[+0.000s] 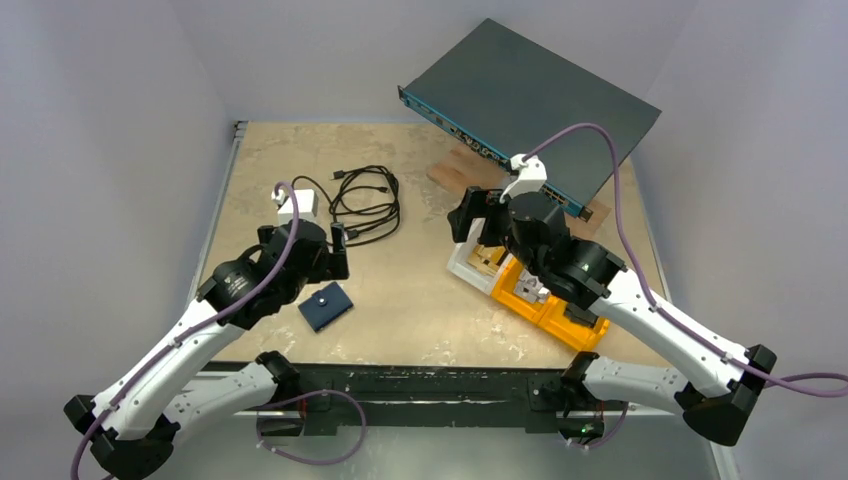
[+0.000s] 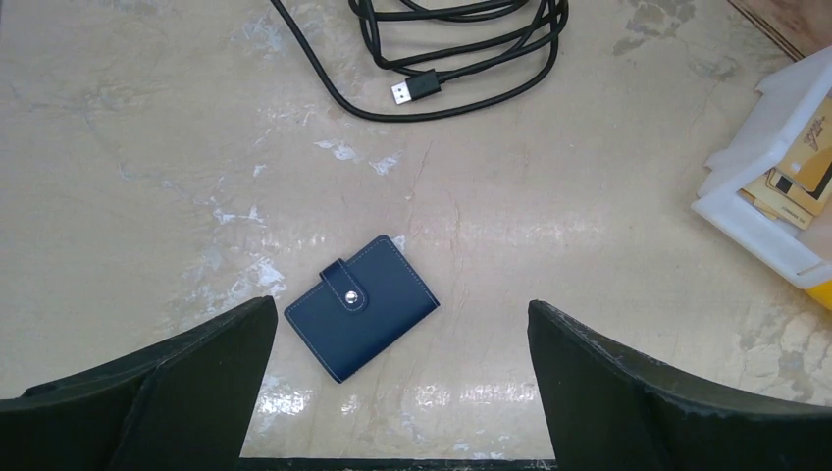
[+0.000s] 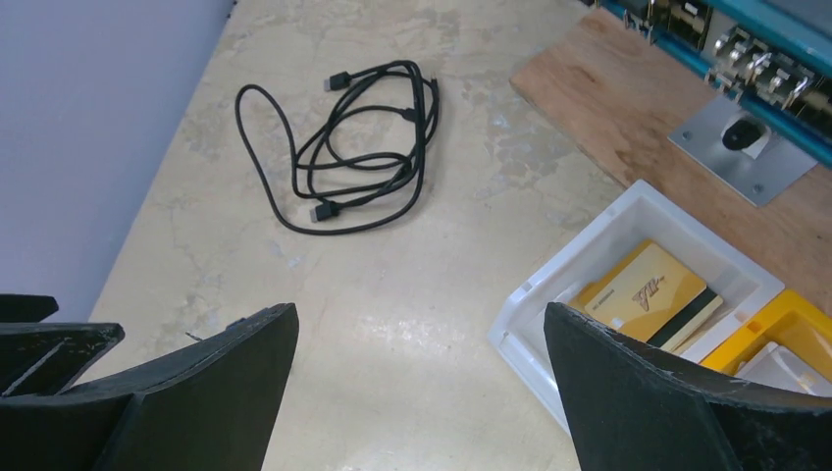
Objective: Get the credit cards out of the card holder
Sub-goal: Open the card holder at the center of the board.
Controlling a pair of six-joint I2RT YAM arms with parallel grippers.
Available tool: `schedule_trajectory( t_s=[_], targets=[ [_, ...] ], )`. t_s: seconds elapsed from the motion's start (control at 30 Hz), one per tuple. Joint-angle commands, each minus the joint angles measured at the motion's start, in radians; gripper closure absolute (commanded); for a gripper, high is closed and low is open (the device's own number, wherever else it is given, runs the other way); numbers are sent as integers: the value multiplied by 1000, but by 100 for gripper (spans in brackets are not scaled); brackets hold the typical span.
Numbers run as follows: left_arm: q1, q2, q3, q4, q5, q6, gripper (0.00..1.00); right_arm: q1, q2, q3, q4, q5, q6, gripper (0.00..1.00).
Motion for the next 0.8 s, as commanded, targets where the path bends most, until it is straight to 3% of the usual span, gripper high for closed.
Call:
schedule_trajectory(
  t_s=[0.0,0.17,0.43,0.77],
  targets=[
    [-2,-32,18,-1,-21,32,0,0,-3,65,-22,8,-35,1],
    [-2,-59,30,-10,4,64,0,47,20,123,-42,9,-10,1],
    [15,-56,63,-10,10,96,0,334,246,313,-129,182,42,1],
    [296,21,8,-4,184,22,0,342,448,307,-24,12,83,1]
  ],
)
